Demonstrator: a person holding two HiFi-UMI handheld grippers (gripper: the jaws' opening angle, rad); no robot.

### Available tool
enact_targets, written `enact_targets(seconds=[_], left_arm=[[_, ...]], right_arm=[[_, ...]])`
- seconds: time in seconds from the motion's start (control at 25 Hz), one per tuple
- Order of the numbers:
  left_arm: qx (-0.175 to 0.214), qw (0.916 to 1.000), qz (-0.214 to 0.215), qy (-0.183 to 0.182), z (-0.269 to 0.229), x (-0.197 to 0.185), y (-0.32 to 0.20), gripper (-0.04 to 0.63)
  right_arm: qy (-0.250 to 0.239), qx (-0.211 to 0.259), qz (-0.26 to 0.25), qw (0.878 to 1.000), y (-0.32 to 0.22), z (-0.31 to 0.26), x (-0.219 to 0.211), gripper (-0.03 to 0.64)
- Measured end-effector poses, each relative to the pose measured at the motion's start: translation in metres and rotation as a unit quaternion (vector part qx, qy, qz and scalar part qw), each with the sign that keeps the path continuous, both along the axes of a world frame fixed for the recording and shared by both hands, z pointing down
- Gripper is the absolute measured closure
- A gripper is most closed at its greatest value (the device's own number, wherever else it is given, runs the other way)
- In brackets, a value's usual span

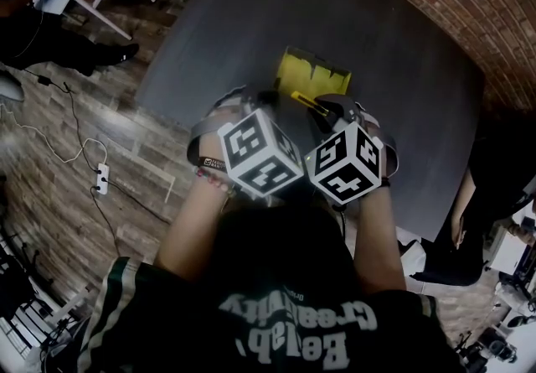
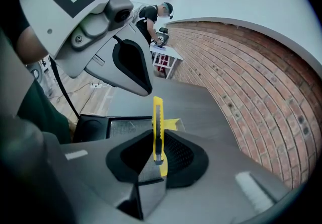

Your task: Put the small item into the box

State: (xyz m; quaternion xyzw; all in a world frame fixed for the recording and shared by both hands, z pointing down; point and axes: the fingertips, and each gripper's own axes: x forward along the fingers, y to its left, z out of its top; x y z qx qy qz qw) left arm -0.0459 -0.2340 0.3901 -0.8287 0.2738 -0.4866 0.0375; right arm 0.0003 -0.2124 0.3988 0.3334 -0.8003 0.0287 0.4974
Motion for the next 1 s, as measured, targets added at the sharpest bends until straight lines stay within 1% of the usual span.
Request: enact_targets(seconds=[0.4,0.68,0.88,1.0], left_arm=[[-0.019,0.9996,-0.016,-0.016,0.021,0.023,-0.035,0.592],[-0.035,0.9989,-0.022,-0.024,0.031,0.025,-0.043,0.592],[-0.046,0.9983,-0.025,-0.028,0.045,0.037,-0.055,0.592],[-0.055,0.9977,-0.026,-0.031,0.053,0.037,-0.057,0.592]], right_arm=[[-0.010,-0.020,-0.014,1.000,-0.037,0.019,0.026,0.546],[-0.012,-0.035,-0.019,0.999,-0.045,0.027,0.033,0.546],[-0.017,-0.047,-0.020,0.999,-0.058,0.041,0.045,0.546],[-0.018,-0.053,-0.021,0.998,-0.060,0.047,0.046,0.546]])
